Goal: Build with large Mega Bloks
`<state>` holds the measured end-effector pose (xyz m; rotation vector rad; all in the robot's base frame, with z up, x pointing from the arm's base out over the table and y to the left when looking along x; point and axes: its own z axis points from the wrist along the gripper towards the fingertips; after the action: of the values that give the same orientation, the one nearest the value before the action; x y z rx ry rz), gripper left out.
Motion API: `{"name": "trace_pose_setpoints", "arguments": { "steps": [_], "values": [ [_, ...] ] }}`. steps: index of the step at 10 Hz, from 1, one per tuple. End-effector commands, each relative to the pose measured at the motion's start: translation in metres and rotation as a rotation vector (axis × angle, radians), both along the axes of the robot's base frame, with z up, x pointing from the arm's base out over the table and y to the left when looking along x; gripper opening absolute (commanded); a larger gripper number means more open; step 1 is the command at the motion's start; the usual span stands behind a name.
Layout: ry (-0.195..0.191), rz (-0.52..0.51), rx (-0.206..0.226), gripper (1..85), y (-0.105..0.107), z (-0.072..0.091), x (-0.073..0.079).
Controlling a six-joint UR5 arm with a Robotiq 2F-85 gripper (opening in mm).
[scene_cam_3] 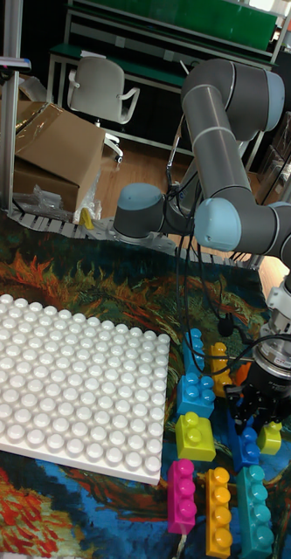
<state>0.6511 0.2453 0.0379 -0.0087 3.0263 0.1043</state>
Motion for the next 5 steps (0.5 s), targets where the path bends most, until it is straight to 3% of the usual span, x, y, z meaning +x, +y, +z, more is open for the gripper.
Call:
{"name": "trace_pose_setpoints", "arguments": {
  "steps": [1, 5],
  "values": [
    [-0.009, -0.019, 0.038, 1.3, 0.006, 0.013, 0.0],
    [-0.006, 0.014, 0.074, 1.3, 0.008, 0.05, -0.013]
  ]
}}
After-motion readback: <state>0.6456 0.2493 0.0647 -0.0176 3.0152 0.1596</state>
